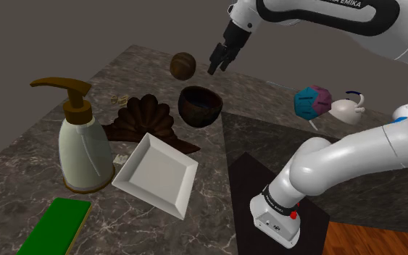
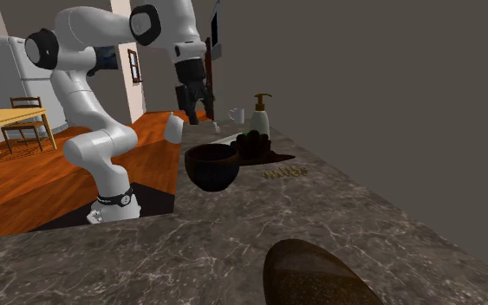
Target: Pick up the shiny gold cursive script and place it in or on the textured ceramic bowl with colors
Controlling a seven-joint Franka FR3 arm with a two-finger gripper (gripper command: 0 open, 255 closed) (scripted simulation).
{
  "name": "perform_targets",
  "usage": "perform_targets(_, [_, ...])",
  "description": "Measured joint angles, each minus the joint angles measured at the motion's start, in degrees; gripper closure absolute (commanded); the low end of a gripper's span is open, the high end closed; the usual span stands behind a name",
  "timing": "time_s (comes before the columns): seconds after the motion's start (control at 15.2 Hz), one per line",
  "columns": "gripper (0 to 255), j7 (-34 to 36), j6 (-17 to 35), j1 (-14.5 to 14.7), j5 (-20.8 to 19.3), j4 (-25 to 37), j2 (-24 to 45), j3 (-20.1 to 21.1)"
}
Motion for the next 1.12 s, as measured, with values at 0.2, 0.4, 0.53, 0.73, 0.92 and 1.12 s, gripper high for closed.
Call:
perform_targets(0.2, [0,0.09,2.52,0.92,-0.18,2.78,6.39,1.62])
perform_targets(0.4, [0,0.56,4.03,1.9,-0.56,5.43,11.71,3.37])
perform_targets(0.53, [0,0.65,5.05,2.4,-1.11,8.22,16.24,4.34])
perform_targets(0.73, [0,1.03,5.95,3.26,-2.14,12.29,22.43,5.8])
perform_targets(0.92, [0,1.45,6.53,4.2,-3.54,16.93,28.93,7.11])
perform_targets(1.12, [0,1.8,6.88,5.28,-5.07,21.14,34.83,8.2])
